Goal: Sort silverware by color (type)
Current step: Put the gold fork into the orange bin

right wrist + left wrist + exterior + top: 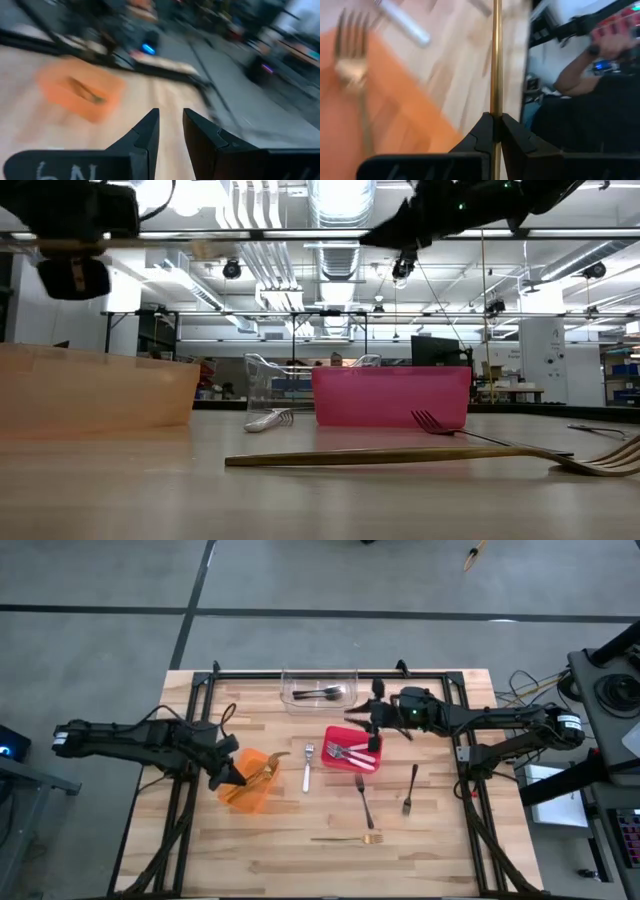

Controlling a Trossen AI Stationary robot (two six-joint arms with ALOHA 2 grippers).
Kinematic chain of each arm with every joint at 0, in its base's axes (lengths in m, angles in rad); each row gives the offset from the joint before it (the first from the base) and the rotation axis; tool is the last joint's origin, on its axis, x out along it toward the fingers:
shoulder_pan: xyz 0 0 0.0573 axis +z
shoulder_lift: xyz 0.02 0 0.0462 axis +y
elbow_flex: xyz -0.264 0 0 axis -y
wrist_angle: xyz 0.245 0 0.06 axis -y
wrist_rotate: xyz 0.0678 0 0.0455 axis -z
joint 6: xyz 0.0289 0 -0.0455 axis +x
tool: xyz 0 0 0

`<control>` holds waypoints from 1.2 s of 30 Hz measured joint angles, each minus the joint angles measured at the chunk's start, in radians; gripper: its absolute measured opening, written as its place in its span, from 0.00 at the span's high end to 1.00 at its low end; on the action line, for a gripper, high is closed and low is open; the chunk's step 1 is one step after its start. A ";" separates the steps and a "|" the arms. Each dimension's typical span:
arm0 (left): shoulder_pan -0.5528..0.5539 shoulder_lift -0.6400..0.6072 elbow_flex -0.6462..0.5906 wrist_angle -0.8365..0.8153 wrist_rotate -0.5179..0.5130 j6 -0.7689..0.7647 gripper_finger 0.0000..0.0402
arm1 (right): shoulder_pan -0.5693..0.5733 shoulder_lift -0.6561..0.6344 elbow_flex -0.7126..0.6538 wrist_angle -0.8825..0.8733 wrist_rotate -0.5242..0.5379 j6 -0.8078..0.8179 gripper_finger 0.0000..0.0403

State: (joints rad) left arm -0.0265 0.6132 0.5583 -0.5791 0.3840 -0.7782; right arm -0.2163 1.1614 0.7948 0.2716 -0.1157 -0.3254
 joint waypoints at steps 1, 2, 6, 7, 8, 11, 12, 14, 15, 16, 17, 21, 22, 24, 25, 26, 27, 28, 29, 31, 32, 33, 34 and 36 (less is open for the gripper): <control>0.000 0.000 0.000 0.035 0.000 0.007 0.99 | 0.000 0.000 0.000 0.019 -0.049 0.000 0.81; 0.000 0.000 0.000 0.068 -0.001 0.012 0.99 | 0.000 0.000 0.000 0.036 -0.089 0.001 0.81; 0.000 0.010 -0.002 0.220 -0.033 0.038 0.99 | 0.000 0.008 0.000 0.091 -0.155 0.012 0.81; 0.000 0.015 -0.003 0.254 -0.046 0.049 0.99 | 0.000 0.015 0.000 0.107 -0.155 0.019 0.81; 0.000 0.021 -0.004 0.283 -0.060 0.062 0.99 | 0.000 0.027 0.000 0.124 -0.155 0.036 0.81; 0.000 0.046 -0.004 0.358 -0.115 0.119 0.99 | 0.000 0.078 0.000 0.223 -0.155 0.079 0.81; 0.000 0.056 -0.004 0.376 -0.141 0.140 0.99 | 0.000 0.098 0.000 0.261 -0.155 0.088 0.81; 0.000 0.079 -0.005 0.408 -0.201 0.189 0.99 | 0.000 0.135 0.002 0.322 -0.155 0.101 0.79; 0.000 0.091 -0.005 0.421 -0.220 0.215 0.99 | 0.000 0.152 0.008 0.340 -0.155 0.109 0.78; 0.000 0.105 -0.005 0.435 -0.237 0.241 0.99 | 0.000 0.169 0.019 0.351 -0.155 0.122 0.76; 0.000 0.118 -0.005 0.451 -0.247 0.263 0.99 | 0.000 0.185 0.031 0.356 -0.155 0.134 0.74; 0.000 0.181 -0.005 0.527 -0.265 0.306 0.99 | 0.001 0.239 0.084 0.365 -0.157 0.158 0.67; 0.000 0.197 -0.005 0.548 -0.264 0.306 0.99 | 0.000 0.254 0.096 0.364 -0.165 0.158 0.65; 0.000 0.229 -0.005 0.569 -0.262 0.306 0.99 | 0.000 0.281 0.115 0.362 -0.237 0.163 0.61; 0.000 0.244 -0.006 0.578 -0.257 0.307 0.99 | 0.000 0.292 0.125 0.361 -0.291 0.169 0.59; 0.000 0.257 -0.006 0.585 -0.246 0.307 0.99 | 0.000 0.303 0.137 0.361 -0.342 0.170 0.58; 0.000 0.270 -0.005 0.587 -0.242 0.309 0.99 | 0.001 0.313 0.147 0.362 -0.381 0.171 0.56; 0.000 0.282 -0.005 0.589 -0.240 0.310 0.99 | 0.001 0.322 0.160 0.362 -0.411 0.172 0.54; 0.000 0.294 -0.004 0.592 -0.240 0.310 0.99 | 0.001 0.331 0.173 0.363 -0.419 0.176 0.53; 0.000 0.319 -0.004 0.612 -0.240 0.310 0.99 | 0.000 0.348 0.190 0.364 -0.419 0.191 0.50; 0.000 0.330 -0.004 0.634 -0.239 0.310 0.99 | 0.000 0.357 0.197 0.364 -0.419 0.196 0.49; 0.000 0.341 -0.004 0.649 -0.234 0.315 0.99 | -0.001 0.365 0.201 0.363 -0.419 0.198 0.48; 0.000 0.354 -0.004 0.659 -0.222 0.318 0.99 | 0.000 0.374 0.203 0.362 -0.420 0.198 0.48; 0.000 0.376 -0.004 0.679 -0.208 0.324 0.99 | 0.000 0.388 0.210 0.361 -0.443 0.196 0.47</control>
State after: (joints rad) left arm -0.0261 0.9890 0.5541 0.0996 0.1763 -0.4537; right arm -0.2165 1.5492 1.0044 0.6331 -0.5585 -0.1295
